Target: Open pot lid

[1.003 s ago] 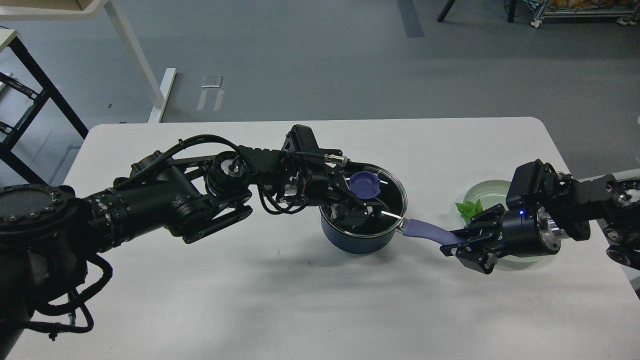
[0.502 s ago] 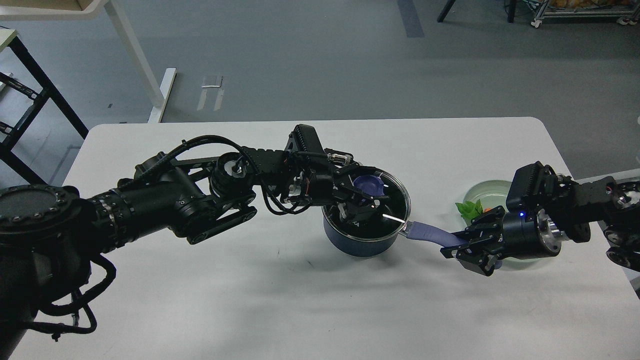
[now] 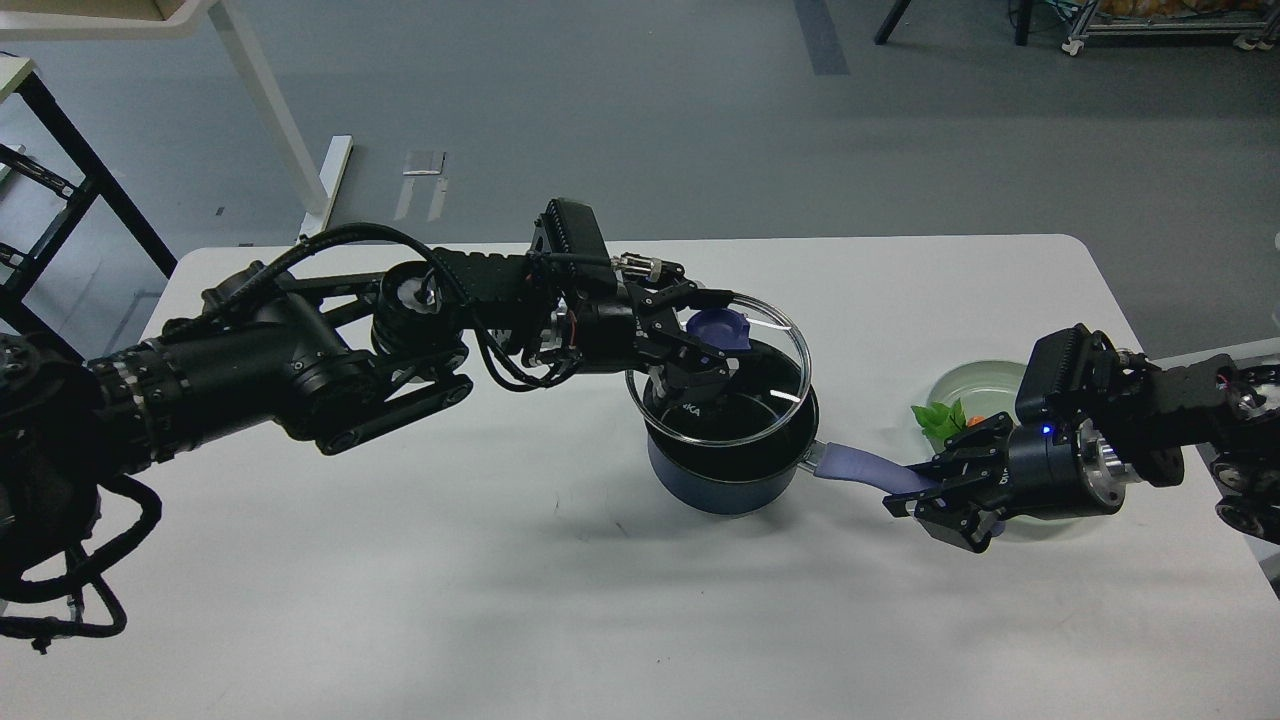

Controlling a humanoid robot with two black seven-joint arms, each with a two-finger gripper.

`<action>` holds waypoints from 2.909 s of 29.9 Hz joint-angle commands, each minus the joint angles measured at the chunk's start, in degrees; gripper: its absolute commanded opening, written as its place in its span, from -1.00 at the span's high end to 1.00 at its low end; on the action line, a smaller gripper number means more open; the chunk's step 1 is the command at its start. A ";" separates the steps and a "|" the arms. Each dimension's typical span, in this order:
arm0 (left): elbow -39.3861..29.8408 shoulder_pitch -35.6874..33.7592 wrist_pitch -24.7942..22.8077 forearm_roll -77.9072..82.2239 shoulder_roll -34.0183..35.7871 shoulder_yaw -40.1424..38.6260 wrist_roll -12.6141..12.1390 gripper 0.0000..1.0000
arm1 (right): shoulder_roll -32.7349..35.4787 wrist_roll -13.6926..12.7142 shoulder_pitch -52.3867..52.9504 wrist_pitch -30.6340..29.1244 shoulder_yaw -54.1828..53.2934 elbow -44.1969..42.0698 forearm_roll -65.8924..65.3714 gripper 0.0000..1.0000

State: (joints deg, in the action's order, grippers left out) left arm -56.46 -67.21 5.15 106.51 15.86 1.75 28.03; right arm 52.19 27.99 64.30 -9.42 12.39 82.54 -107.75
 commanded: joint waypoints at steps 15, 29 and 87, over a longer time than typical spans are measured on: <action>-10.69 12.17 11.01 -2.44 33.96 0.89 -0.03 -0.06 | 0.54 0.01 0.03 0.11 -0.08 -0.01 0.08 0.29; -9.64 26.42 19.37 -1.83 38.55 1.07 -0.03 -0.07 | 0.63 0.01 0.03 0.37 -0.08 -0.01 0.08 0.29; -4.20 20.27 -13.13 -102.53 31.79 -8.51 -0.03 -0.98 | 2.82 0.01 0.21 0.90 -0.35 0.34 0.96 -0.93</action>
State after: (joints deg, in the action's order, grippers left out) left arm -64.48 -47.27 -4.27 8.81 50.19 -6.24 27.99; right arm 54.10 28.00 64.35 -8.57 12.30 82.69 -107.13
